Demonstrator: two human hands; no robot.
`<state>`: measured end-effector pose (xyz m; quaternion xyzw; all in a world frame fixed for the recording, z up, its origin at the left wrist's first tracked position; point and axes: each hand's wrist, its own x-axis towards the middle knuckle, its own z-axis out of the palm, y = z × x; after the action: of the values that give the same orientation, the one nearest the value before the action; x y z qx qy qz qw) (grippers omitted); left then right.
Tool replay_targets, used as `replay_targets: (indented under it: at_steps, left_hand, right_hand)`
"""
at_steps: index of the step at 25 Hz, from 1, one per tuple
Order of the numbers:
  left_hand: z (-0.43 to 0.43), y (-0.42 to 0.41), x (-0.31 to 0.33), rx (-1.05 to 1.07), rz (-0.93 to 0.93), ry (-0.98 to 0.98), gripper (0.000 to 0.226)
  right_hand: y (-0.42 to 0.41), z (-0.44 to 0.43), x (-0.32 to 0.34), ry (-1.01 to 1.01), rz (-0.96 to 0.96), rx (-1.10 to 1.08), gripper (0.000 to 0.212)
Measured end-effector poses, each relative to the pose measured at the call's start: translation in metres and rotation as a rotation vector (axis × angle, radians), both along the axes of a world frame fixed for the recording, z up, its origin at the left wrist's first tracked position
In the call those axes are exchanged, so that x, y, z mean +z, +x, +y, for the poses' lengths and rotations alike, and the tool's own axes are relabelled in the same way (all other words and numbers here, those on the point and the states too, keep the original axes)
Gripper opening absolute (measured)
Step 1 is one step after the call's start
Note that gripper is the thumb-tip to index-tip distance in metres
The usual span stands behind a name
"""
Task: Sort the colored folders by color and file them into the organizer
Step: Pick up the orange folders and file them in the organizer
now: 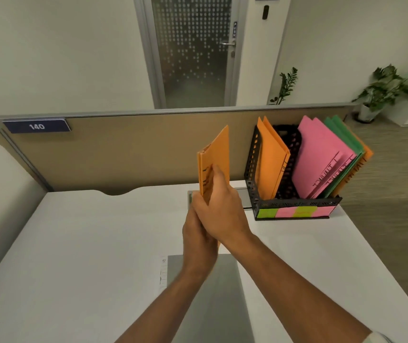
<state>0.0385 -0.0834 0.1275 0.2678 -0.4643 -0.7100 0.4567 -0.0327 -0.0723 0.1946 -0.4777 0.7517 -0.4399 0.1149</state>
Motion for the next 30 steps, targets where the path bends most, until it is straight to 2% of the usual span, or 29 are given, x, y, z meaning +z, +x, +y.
replay_targets:
  at_steps: [3,6,7,9,10,13,15,16,19,26,30]
  left_hand:
    - [0.014,-0.035,-0.013,-0.045,-0.044,-0.017,0.040]
    - [0.018,-0.074,-0.018,-0.118,-0.140,-0.096,0.029]
    - [0.016,-0.088,-0.017,-0.143,-0.193,-0.167,0.033]
    - [0.012,-0.113,-0.014,-0.207,-0.309,-0.307,0.067]
    - [0.011,-0.126,-0.013,-0.239,-0.342,-0.341,0.071]
    - [0.011,-0.164,-0.009,-0.258,-0.353,-0.316,0.051]
    - [0.008,-0.188,-0.008,-0.253,-0.320,-0.288,0.055]
    - [0.007,-0.197,-0.007,-0.240,-0.324,-0.313,0.057]
    - [-0.001,-0.221,-0.003,-0.167,-0.402,-0.483,0.040]
    - [-0.048,-0.259,-0.001,-0.073,-0.447,-0.662,0.036]
    - [-0.065,-0.271,-0.015,-0.080,-0.432,-0.603,0.032]
  right_hand:
    - [-0.030,0.015,0.005,-0.067,0.087,-0.108,0.063]
    - [-0.066,0.030,0.010,-0.141,0.139,-0.204,0.062]
    - [-0.080,0.035,0.011,-0.165,0.159,-0.231,0.065]
    - [-0.108,0.044,0.013,-0.211,0.184,-0.265,0.072]
    - [-0.121,0.047,0.014,-0.224,0.178,-0.271,0.075]
    - [-0.157,0.051,0.014,-0.272,0.212,-0.317,0.078]
    - [-0.180,0.051,0.015,-0.286,0.215,-0.318,0.080]
    - [-0.190,0.050,0.015,-0.294,0.210,-0.301,0.082]
    - [-0.214,0.045,0.018,-0.328,0.215,-0.242,0.086]
    - [-0.256,0.019,0.018,-0.423,0.232,-0.128,0.060]
    - [-0.272,0.005,0.004,-0.372,0.218,-0.047,0.058]
